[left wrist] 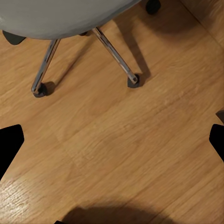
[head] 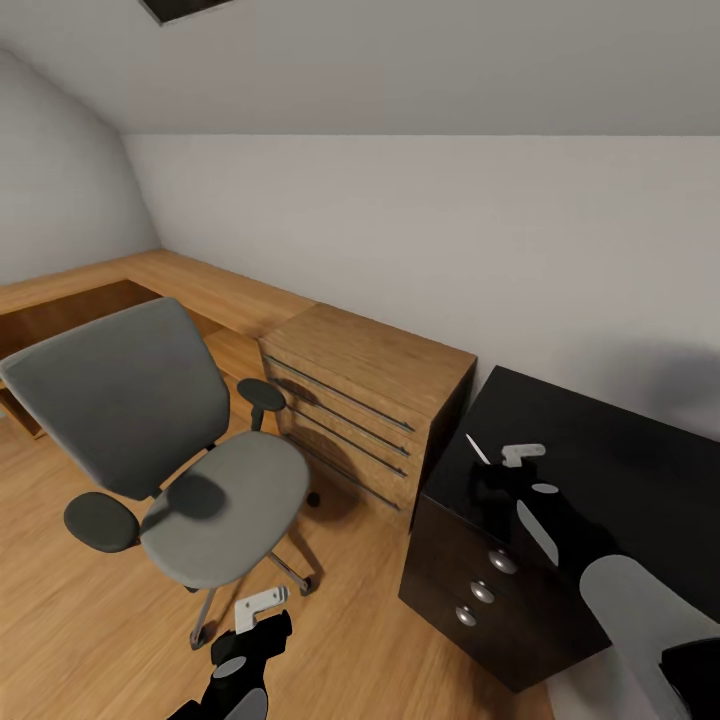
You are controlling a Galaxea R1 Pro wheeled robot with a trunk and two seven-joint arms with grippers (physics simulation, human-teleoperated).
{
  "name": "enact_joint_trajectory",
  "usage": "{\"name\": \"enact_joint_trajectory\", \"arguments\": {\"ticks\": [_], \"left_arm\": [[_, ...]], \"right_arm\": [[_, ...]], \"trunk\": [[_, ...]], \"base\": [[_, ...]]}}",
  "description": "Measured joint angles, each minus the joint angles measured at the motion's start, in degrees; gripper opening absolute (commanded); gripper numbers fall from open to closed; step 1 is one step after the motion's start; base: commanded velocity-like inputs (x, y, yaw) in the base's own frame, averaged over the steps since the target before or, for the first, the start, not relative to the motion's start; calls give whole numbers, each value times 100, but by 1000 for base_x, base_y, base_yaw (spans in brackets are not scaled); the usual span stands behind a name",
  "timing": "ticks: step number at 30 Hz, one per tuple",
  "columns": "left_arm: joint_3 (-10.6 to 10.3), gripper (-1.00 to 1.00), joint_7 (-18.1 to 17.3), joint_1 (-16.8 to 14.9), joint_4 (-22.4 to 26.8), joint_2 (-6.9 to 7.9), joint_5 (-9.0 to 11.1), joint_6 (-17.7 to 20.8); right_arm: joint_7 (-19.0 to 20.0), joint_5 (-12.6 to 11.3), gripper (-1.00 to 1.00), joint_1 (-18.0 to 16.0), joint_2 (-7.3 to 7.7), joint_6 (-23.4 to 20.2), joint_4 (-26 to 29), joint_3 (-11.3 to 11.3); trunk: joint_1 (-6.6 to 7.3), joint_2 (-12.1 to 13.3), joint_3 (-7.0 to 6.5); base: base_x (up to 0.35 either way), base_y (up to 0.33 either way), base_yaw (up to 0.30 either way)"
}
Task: In the bedroom, organize the workspace by keeping the computer under the desk, ensuring the monitor is on the desk, placing the keyboard on the desk next to the monitor, placing the mouse on the desk next to the keyboard, moving the folder from the swivel chair onto the desk next to the mouse, stacking the notebook on top of the folder with the pen on top of the notebook, and positioning the swivel chair next to the desk.
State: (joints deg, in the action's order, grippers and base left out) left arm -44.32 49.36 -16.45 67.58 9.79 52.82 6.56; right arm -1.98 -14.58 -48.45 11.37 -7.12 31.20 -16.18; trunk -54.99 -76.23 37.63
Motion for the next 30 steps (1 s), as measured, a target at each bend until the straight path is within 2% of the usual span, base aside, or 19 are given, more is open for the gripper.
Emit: {"name": "enact_joint_trajectory", "arguments": {"ticks": [8,30], "left_arm": [[0,100,0,0,0,0,0,3],[0,100,-5,0,0,0,3,2]], "right_arm": [[-22,10,100,-38,-3,-418,139,14],[-34,23,100,-43,-19,-739,275,24]], "trunk": [[0,0,0],[0,0,0]], "base": [[0,0,0],[0,0,0]]}}
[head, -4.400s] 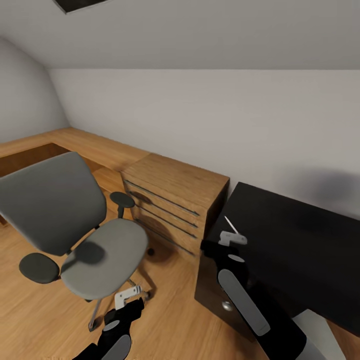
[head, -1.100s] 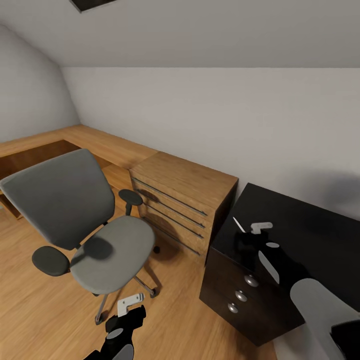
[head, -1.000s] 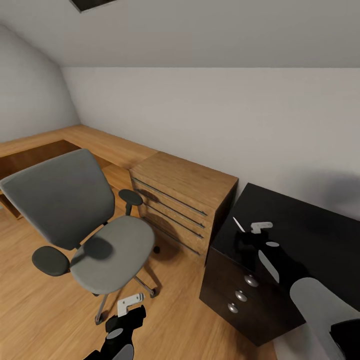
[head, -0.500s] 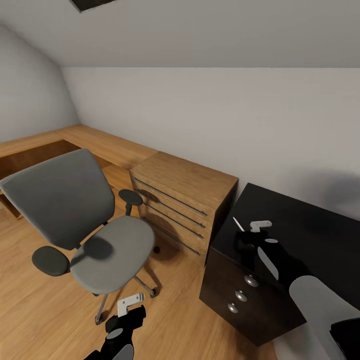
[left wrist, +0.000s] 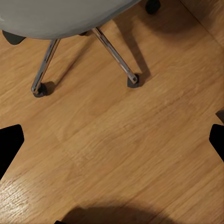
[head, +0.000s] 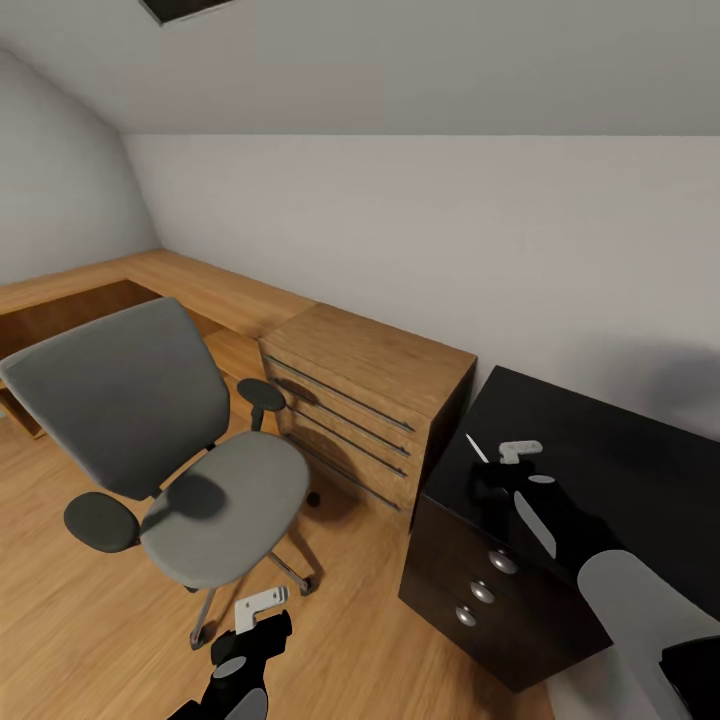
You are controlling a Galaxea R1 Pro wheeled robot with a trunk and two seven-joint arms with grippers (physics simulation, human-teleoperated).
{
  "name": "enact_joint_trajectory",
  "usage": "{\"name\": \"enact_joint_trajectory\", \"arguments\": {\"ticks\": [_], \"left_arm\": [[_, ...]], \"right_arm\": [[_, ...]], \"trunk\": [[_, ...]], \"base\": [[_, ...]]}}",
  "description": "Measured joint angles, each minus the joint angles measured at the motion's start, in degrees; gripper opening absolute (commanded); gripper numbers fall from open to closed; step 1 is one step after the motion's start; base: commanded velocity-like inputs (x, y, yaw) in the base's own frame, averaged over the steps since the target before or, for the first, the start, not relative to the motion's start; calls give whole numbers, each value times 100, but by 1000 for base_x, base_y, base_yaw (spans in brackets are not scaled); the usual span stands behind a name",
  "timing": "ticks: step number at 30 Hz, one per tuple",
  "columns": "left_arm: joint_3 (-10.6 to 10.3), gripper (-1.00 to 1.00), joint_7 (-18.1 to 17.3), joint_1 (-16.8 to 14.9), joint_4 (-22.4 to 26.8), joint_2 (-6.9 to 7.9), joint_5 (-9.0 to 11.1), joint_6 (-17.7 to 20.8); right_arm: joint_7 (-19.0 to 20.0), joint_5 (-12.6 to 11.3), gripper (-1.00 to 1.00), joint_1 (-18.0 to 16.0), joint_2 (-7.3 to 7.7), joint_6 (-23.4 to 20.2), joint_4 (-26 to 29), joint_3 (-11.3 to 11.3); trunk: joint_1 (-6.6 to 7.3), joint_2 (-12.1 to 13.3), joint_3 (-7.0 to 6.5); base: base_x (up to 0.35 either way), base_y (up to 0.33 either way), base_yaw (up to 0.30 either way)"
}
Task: In the bedroom, organize the workspace by keeping the computer under the desk, ensuring the monitor is on the desk, placing the keyboard on the desk next to the monitor, placing the mouse on the desk next to the keyboard, moving the folder from the swivel chair onto the desk next to the mouse, stacking the notebook on top of the folder with the pen on top of the notebook, and positioning the swivel chair next to the desk.
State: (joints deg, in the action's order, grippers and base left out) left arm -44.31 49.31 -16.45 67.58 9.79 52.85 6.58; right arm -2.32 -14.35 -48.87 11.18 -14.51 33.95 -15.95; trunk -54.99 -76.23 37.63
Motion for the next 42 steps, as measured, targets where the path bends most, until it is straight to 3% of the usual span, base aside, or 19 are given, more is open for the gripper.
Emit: {"name": "enact_joint_trajectory", "arguments": {"ticks": [8,9,35,42], "left_arm": [[-2,100,-3,0,0,0,4,-1],[-3,100,-3,0,0,0,5,0],[-11,100,-4,-1,-1,0,6,-4],[-160,100,8,-1,-1,0,0,-4]], "right_arm": [[-2,3,100,0,0,-6,4,-4],[-2,4,-100,0,0,-6,4,-5],[14,-49,-100,2,-3,-19,6,-8],[11,-50,-100,2,-3,-20,7,-12]], "trunk": [[0,0,0],[0,0,0],[0,0,0],[0,0,0]], "base": [[0,0,0],[0,0,0],[0,0,0],[0,0,0]]}}
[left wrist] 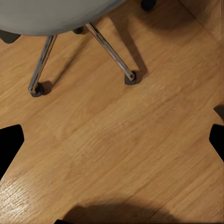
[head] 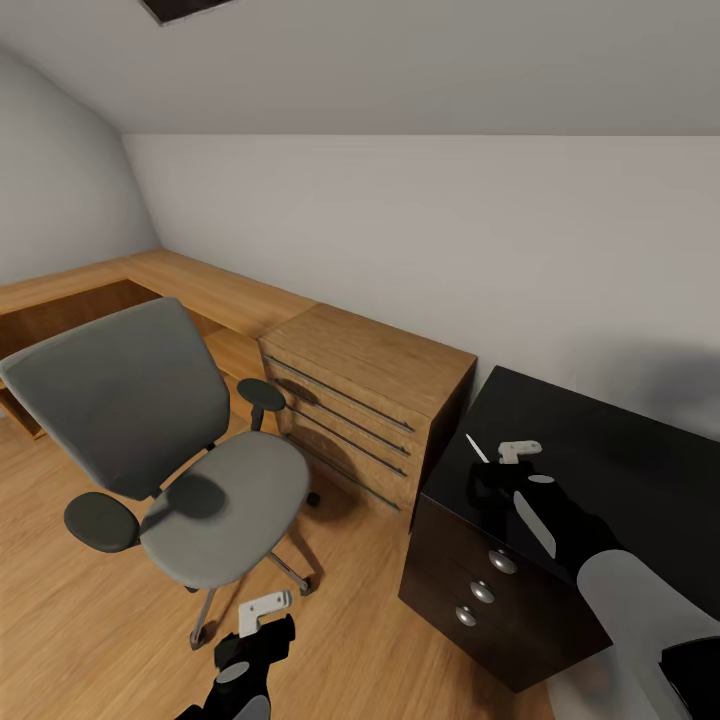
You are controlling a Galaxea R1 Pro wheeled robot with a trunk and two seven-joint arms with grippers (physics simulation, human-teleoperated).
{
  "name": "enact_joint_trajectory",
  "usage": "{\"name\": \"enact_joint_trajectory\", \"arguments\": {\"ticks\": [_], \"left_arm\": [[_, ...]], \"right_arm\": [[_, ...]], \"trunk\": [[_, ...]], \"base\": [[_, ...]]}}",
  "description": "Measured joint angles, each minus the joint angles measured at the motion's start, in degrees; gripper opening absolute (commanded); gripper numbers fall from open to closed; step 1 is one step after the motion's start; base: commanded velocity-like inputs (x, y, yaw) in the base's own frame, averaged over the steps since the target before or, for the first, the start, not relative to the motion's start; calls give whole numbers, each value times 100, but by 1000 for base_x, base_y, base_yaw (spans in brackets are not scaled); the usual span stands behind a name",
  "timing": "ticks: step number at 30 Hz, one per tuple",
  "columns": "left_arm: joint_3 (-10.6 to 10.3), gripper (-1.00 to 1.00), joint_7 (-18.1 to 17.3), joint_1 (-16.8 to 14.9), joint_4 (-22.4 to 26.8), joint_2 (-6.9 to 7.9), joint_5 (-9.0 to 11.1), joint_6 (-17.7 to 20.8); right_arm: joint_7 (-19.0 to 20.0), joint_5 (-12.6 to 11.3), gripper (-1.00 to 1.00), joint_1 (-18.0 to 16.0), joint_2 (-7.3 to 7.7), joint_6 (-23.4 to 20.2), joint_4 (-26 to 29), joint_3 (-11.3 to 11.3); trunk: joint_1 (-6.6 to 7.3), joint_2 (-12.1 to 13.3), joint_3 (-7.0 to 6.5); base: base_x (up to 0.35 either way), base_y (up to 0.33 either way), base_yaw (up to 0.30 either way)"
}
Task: In the bedroom, organize the workspace by keeping the computer under the desk, ensuring the monitor is on the desk, placing the keyboard on the desk next to the monitor, placing the mouse on the desk next to the keyboard, moving the folder from the swivel chair onto the desk next to the mouse, stacking the notebook on top of the folder with the pen on top of the notebook, and positioning the swivel chair next to the desk.
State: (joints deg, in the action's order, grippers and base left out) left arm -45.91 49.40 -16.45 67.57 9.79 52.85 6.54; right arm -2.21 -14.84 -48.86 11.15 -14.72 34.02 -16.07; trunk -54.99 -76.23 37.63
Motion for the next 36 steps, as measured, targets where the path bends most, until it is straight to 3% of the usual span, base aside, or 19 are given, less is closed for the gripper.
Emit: {"name": "enact_joint_trajectory", "arguments": {"ticks": [18,26,36], "left_arm": [[-78,100,5,0,0,0,-2,0],[-79,100,5,0,0,0,-2,0],[-79,100,6,0,0,0,2,0]], "right_arm": [[-6,-69,-100,-1,0,-145,38,93],[-11,-67,-100,0,0,-471,174,78],[-9,-76,-100,0,-5,-577,216,73]], "trunk": [[0,0,0],[0,0,0],[0,0,0]], "base": [[0,0,0],[0,0,0],[0,0,0]]}}
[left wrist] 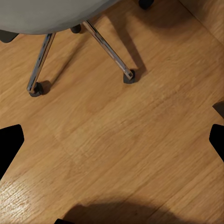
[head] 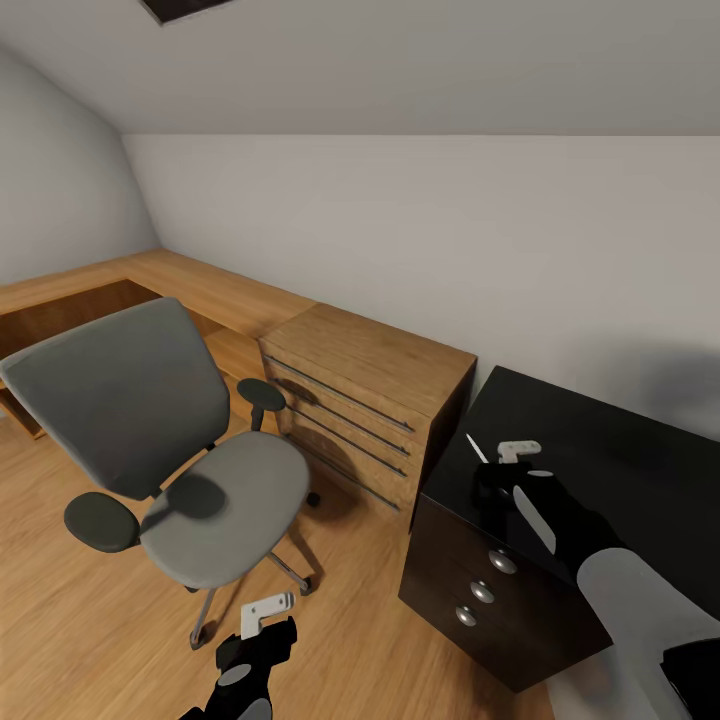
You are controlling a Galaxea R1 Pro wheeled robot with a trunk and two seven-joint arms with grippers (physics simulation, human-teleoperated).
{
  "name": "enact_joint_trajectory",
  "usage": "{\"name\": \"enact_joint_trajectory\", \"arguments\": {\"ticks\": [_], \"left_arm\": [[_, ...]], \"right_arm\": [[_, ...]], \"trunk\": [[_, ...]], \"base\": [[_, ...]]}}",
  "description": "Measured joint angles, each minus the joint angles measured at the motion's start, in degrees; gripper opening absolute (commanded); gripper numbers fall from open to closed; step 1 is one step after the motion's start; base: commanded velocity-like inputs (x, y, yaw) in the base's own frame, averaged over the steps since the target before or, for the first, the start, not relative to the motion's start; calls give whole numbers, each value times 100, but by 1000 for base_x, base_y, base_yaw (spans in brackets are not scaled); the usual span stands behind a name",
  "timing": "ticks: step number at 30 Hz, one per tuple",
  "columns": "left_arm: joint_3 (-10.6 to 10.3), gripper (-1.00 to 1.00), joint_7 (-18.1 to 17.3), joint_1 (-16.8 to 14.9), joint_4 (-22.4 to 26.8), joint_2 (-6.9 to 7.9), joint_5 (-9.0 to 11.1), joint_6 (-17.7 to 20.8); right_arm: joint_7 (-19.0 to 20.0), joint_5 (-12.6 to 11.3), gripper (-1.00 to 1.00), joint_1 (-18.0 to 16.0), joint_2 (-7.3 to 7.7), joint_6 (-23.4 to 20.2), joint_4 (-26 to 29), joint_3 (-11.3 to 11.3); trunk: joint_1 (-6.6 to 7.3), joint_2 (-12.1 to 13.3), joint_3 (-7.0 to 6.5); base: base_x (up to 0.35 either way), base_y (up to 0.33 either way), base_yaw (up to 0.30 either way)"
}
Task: In the bedroom, organize the workspace by keeping the computer under the desk, ensuring the monitor is on the desk, placing the keyboard on the desk next to the monitor, placing the mouse on the desk next to the keyboard, moving the folder from the swivel chair onto the desk next to the mouse, stacking the notebook on top of the folder with the pen on top of the notebook, and positioning the swivel chair next to the desk.
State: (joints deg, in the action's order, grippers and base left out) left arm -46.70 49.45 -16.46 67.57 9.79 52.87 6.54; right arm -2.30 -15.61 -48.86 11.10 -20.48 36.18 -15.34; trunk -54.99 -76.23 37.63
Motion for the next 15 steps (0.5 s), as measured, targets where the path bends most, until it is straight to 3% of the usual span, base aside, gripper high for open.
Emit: {"name": "enact_joint_trajectory", "arguments": {"ticks": [15], "left_arm": [[-4,100,-3,0,0,0,5,0]], "right_arm": [[5,40,-100,-1,6,-356,134,34]], "trunk": [[0,0,0]], "base": [[0,0,0]]}}
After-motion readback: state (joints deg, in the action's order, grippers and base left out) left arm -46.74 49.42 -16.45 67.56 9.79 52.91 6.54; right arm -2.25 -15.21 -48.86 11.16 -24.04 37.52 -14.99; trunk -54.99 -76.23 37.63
